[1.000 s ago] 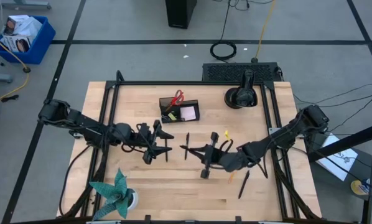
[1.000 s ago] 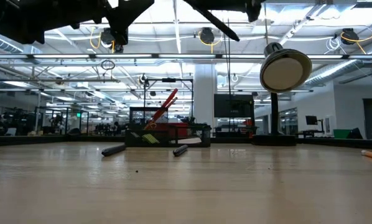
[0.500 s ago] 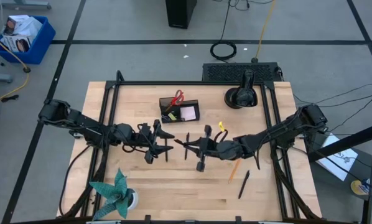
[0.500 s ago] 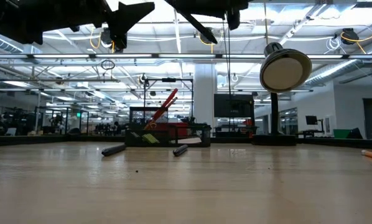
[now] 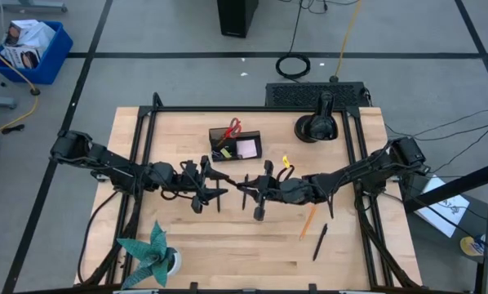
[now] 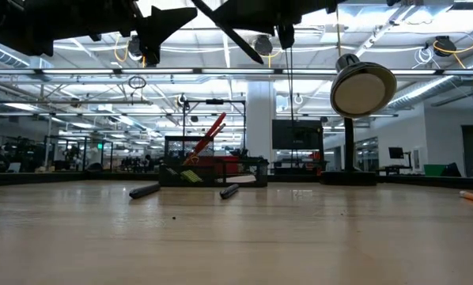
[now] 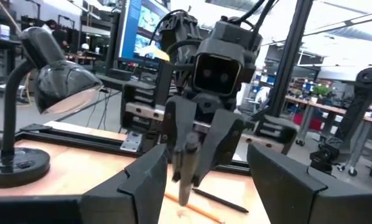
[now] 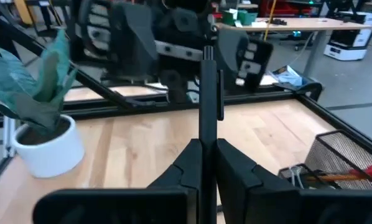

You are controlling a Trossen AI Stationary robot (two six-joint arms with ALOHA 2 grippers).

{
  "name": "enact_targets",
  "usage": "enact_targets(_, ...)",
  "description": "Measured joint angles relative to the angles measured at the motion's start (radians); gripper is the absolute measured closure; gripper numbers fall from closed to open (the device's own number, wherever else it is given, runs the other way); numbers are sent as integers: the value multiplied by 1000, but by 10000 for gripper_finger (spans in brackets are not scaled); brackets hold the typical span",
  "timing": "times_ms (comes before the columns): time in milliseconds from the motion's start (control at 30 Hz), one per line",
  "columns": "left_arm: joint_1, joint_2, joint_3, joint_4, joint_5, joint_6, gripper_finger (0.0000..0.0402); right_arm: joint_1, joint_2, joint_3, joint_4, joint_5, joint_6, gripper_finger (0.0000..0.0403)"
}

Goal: Pick and place office supplies into organizer
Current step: Put the black pen into the black desk organizer

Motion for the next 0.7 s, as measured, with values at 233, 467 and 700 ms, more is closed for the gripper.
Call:
enact_targets(233, 7, 0, 0, -1, -24, -5, 176, -3, -1, 0, 26, -33, -1, 384)
enact_targets(467, 14, 0, 0, 20, -31, -15, 176, -4, -1, 0, 26, -32, 2, 384)
enact_targets(700, 15, 14, 16, 32, -31, -21, 176, -7, -1, 0, 31, -27, 2, 384)
